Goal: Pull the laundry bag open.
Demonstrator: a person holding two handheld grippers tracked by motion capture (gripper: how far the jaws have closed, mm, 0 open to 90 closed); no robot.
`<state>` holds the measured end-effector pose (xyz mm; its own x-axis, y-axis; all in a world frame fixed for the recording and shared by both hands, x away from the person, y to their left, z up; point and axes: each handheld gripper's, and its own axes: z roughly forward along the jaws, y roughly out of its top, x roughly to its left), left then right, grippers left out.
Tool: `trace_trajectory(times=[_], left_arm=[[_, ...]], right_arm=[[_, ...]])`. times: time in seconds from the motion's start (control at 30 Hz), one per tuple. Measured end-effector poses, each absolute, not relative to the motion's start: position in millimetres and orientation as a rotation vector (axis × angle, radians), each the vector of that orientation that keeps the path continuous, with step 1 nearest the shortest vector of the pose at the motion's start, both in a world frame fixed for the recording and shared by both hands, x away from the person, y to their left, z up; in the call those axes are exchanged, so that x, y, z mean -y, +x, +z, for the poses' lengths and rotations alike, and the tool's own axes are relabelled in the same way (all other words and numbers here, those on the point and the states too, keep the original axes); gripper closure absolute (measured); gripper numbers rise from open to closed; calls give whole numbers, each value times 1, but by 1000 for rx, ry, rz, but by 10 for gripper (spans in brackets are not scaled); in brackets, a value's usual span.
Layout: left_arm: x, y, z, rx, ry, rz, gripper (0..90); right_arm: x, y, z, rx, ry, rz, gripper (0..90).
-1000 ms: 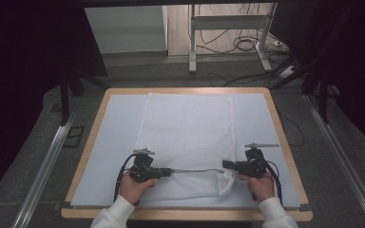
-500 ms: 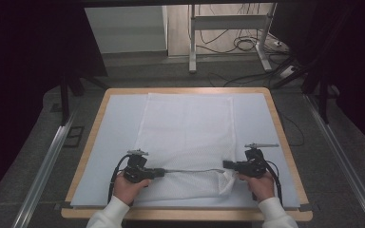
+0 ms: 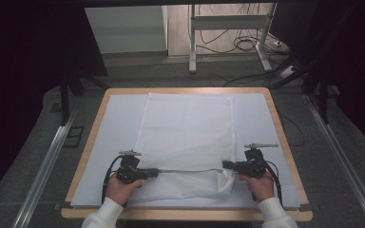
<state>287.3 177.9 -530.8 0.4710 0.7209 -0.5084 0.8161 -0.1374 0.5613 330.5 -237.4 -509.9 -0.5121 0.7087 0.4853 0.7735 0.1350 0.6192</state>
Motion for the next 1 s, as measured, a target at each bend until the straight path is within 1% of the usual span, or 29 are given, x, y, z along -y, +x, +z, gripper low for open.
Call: trace_trajectory(times=[1.0], left_arm=[[-200,281,-529,-1314,1869,-105,865]], right_arm=[[236,331,-511,2313,-1507,-1328,883]])
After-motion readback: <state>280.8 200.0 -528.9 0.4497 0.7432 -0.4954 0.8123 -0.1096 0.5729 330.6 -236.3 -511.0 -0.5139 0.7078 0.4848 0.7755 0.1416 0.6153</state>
